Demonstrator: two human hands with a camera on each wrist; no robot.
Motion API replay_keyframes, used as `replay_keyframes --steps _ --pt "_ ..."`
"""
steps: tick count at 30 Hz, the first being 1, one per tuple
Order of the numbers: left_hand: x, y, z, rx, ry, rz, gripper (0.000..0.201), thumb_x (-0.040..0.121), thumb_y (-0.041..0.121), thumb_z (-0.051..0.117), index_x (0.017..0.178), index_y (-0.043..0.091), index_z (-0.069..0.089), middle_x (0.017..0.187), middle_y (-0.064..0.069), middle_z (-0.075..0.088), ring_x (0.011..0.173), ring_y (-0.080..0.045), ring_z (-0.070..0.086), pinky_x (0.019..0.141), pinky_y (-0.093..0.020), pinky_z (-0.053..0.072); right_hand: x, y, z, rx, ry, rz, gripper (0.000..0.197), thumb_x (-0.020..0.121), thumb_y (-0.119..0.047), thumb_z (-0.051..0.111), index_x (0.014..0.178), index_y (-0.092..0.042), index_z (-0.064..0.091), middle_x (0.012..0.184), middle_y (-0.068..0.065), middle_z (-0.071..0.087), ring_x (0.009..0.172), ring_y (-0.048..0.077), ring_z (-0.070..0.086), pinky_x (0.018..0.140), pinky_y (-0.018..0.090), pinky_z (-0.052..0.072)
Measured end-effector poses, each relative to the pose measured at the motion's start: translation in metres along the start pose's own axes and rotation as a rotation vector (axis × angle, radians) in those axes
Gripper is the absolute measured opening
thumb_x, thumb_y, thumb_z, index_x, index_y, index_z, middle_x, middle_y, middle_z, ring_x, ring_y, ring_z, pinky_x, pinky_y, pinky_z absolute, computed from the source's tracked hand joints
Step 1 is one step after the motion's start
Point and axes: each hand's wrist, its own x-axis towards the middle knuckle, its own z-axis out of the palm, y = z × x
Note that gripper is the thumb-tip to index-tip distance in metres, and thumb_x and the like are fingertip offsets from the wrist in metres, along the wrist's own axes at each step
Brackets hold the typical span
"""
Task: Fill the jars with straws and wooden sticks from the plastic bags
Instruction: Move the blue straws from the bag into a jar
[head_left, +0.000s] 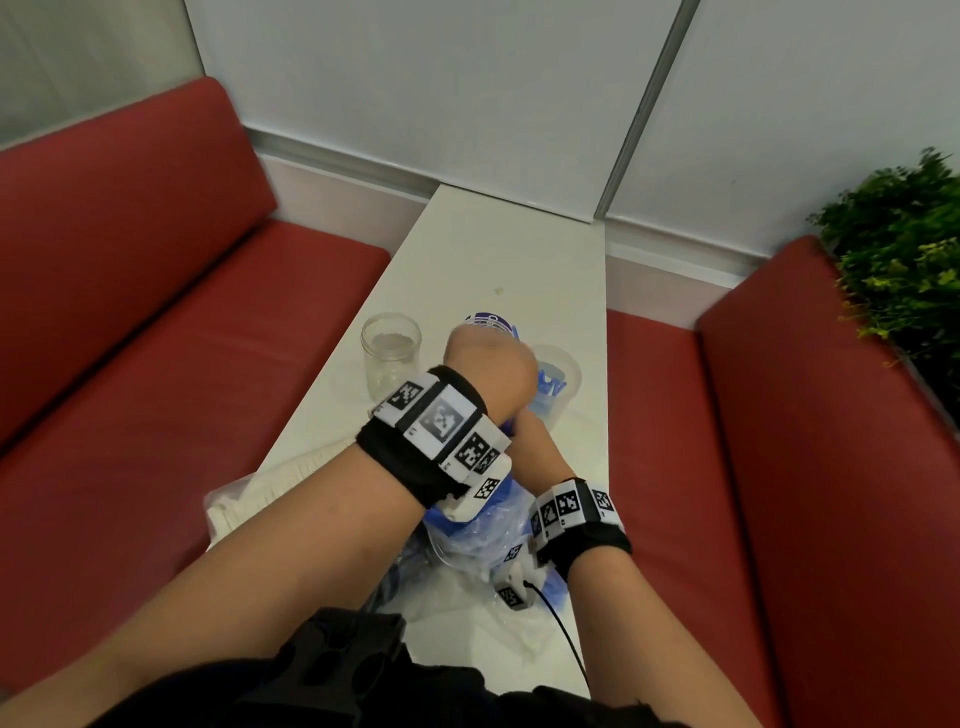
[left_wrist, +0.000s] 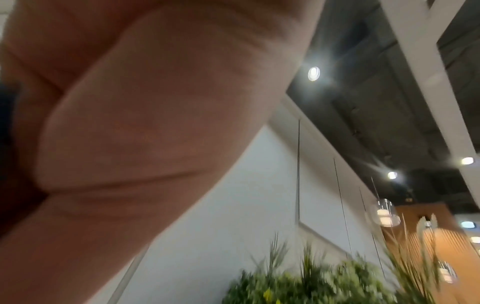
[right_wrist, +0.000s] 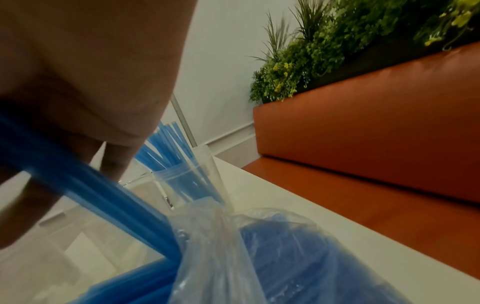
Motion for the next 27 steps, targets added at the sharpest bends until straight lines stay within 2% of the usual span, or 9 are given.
replay_keyframes --steps 2,5,8,14,17,19,21,24,27 --pt "-0.002 -0.009 -0.022 -0.137 0.047 -0.058 0.023 0.089 0.043 0.062 0.088 0.02 0.062 0.071 0.006 0.051 0.063 -0.013 0.049 0.059 -0.028 0.035 -0.003 -0.008 -0.001 0.169 0.038 -0.028 0.025 0.087 -0.025 0.063 0.064 -0.022 0.055 0.049 -0.019 0.059 0.047 -0.01 0.051 0.054 0.006 0.041" --pt "0.001 -0.029 -0.042 -0.385 0.232 -0.037 0.057 0.087 0.072 0.047 0.074 0.017 0.058 0.068 0.002 0.056 0.066 -0.019 0.057 0.057 -0.03 0.037 -0.004 -0.015 -0.001 0.284 0.11 -0.071 0.035 0.087 -0.037 0.067 0.057 -0.026 0.055 0.048 -0.012 0.052 0.047 -0.002 0.046 0.053 0.011 0.039" --pt "0.002 -0.035 -0.046 -0.598 0.433 -0.003 0.059 0.096 0.063 0.036 0.078 0.016 0.067 0.07 0.003 0.063 0.072 -0.02 0.063 0.063 -0.034 0.047 0.0 -0.022 -0.002 0.297 0.15 -0.125 0.046 0.095 -0.029 0.07 0.055 -0.024 0.047 0.045 -0.014 0.045 0.045 0.001 0.04 0.051 0.014 0.036" --pt "0.003 -0.016 -0.027 -0.849 0.187 0.181 0.063 0.096 0.066 0.031 0.086 0.022 0.074 0.08 0.009 0.072 0.079 -0.004 0.065 0.089 -0.031 0.05 0.006 -0.044 -0.007 0.319 0.183 -0.12 0.042 0.095 -0.018 0.067 0.058 -0.014 0.049 0.043 -0.008 0.051 0.041 0.004 0.045 0.048 0.017 0.04" --pt "0.0 -0.021 -0.025 -1.22 0.288 0.267 0.061 0.096 0.068 0.028 0.099 0.029 0.074 0.096 0.014 0.073 0.093 0.001 0.065 0.096 -0.03 0.046 0.002 -0.05 -0.014 0.367 0.174 -0.128 0.042 0.096 -0.022 0.068 0.061 -0.014 0.047 0.047 -0.006 0.047 0.046 0.012 0.042 0.052 0.026 0.04" --pt "0.002 -0.03 -0.023 -1.574 0.41 0.208 0.057 0.098 0.062 0.029 0.102 0.026 0.073 0.099 0.009 0.074 0.096 -0.005 0.069 0.095 -0.031 0.049 0.0 -0.059 -0.025 0.412 0.216 -0.133 0.042 0.096 -0.025 0.07 0.061 -0.017 0.047 0.048 -0.006 0.045 0.045 0.014 0.041 0.05 0.029 0.039" --pt "0.006 -0.036 -0.011 -1.801 0.457 -0.008 0.05 0.103 0.049 0.037 0.099 0.014 0.072 0.093 -0.002 0.075 0.088 -0.015 0.072 0.087 -0.032 0.055 -0.001 -0.075 -0.041 0.498 0.248 -0.159 0.042 0.094 -0.028 0.072 0.058 -0.023 0.05 0.049 -0.005 0.044 0.043 0.015 0.04 0.047 0.027 0.038" --pt "0.011 -0.034 0.023 -1.84 0.214 -0.3 0.048 0.105 0.038 0.038 0.1 0.002 0.07 0.098 -0.013 0.073 0.096 -0.03 0.069 0.088 -0.037 0.054 -0.002 -0.104 -0.061 0.635 0.25 -0.248 0.042 0.09 -0.034 0.075 0.056 -0.028 0.051 0.051 -0.004 0.042 0.042 0.014 0.038 0.046 0.027 0.038" --pt "0.011 -0.021 0.055 -1.914 -0.131 -0.267 0.061 0.104 0.048 0.032 0.113 -0.003 0.064 0.111 -0.021 0.068 0.103 -0.033 0.065 0.096 -0.041 0.05 -0.005 -0.126 -0.071 0.738 0.238 -0.338 0.041 0.091 -0.033 0.075 0.059 -0.028 0.048 0.053 -0.003 0.038 0.044 0.015 0.034 0.048 0.029 0.039"
